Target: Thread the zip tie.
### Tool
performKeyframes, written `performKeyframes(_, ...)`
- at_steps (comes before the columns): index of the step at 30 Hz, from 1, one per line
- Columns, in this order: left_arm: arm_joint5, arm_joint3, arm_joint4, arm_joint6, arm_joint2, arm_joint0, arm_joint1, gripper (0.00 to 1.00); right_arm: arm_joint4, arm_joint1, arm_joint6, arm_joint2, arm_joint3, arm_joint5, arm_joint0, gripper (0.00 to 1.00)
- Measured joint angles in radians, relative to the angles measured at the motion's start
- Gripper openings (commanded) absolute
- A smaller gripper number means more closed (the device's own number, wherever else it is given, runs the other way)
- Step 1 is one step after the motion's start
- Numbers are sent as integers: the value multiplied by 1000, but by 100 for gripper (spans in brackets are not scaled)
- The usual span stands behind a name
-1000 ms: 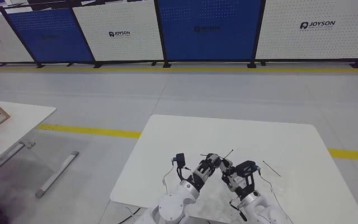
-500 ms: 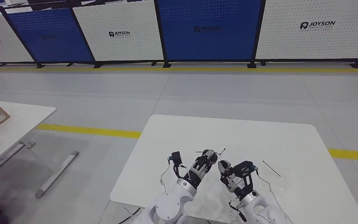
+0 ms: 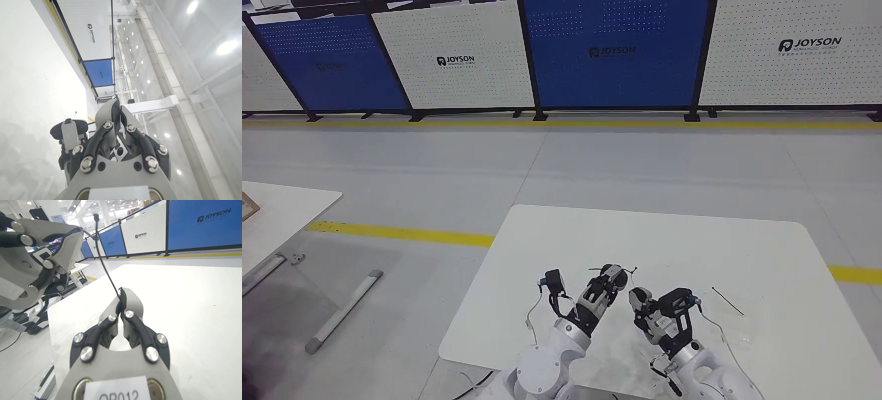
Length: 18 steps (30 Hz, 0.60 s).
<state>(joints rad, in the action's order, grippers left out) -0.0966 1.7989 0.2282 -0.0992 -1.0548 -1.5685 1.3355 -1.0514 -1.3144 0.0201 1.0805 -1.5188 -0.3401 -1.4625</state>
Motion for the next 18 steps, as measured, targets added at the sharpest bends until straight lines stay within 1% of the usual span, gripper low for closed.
performKeyframes(18,-16,19,-9,-3,0,-15,0,0,14,12,12,-14,16,0,10,0)
